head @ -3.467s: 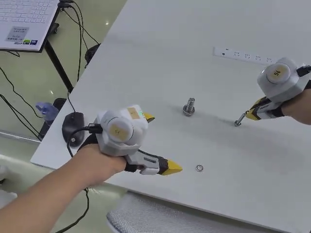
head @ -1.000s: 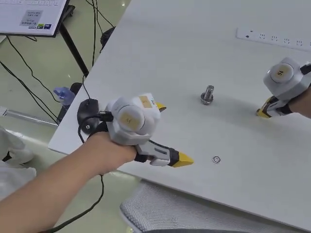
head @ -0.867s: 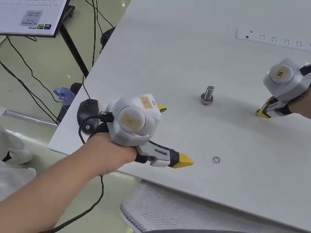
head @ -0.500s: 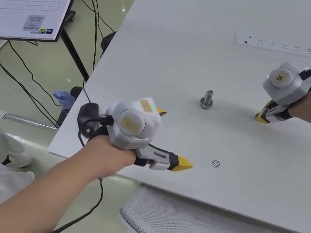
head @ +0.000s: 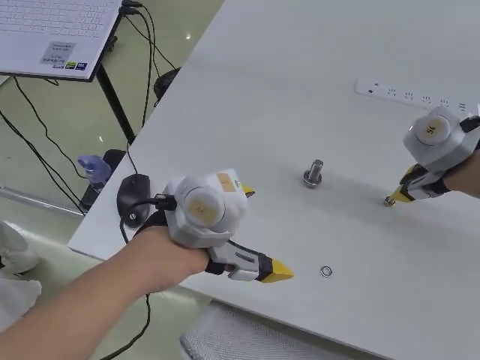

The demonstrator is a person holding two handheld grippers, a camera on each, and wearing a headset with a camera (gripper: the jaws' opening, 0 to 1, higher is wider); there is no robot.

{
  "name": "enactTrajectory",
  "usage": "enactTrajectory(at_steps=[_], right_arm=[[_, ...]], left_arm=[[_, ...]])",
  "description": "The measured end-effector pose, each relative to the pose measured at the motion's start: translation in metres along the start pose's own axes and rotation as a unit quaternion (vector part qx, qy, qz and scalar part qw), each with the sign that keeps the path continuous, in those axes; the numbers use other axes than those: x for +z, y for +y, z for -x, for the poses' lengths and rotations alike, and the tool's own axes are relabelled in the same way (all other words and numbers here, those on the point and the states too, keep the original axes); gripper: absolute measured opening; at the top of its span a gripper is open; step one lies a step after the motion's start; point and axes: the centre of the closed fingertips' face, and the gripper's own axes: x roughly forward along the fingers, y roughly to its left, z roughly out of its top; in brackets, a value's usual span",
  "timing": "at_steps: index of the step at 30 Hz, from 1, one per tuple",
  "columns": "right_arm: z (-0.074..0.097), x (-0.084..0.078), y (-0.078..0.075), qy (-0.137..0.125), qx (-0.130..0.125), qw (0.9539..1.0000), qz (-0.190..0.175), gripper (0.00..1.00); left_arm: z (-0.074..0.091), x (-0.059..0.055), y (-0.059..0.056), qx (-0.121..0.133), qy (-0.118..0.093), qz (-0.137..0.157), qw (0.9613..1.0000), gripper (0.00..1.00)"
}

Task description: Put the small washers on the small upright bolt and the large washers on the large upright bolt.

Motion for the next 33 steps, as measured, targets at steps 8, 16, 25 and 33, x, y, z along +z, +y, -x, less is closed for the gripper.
enactTrajectory(at_steps=[8, 16, 25, 33], right_arm=[[0.011, 0.017, 0.017, 0.003, 0.003, 0.999, 0.045, 0.24], [0.019, 0.039, 0.043, -0.02, 0.012, 0.9976, 0.066, 0.25], [0.023, 0.047, 0.076, -0.028, 0.026, 0.9951, 0.091, 0.27], [0.025, 0.052, 0.102, -0.041, 0.041, 0.9936, 0.098, 0.28]], left_arm=[[0.002, 0.005, -0.001, -0.001, -0.005, -0.003, 1.0, 0.88], [0.005, 0.0, -0.005, -0.002, -0.004, -0.001, 1.0, 0.88], [0.004, 0.0, -0.005, -0.004, -0.005, -0.004, 1.0, 0.88], [0.002, 0.003, -0.002, -0.007, -0.011, -0.007, 0.9999, 0.89]])
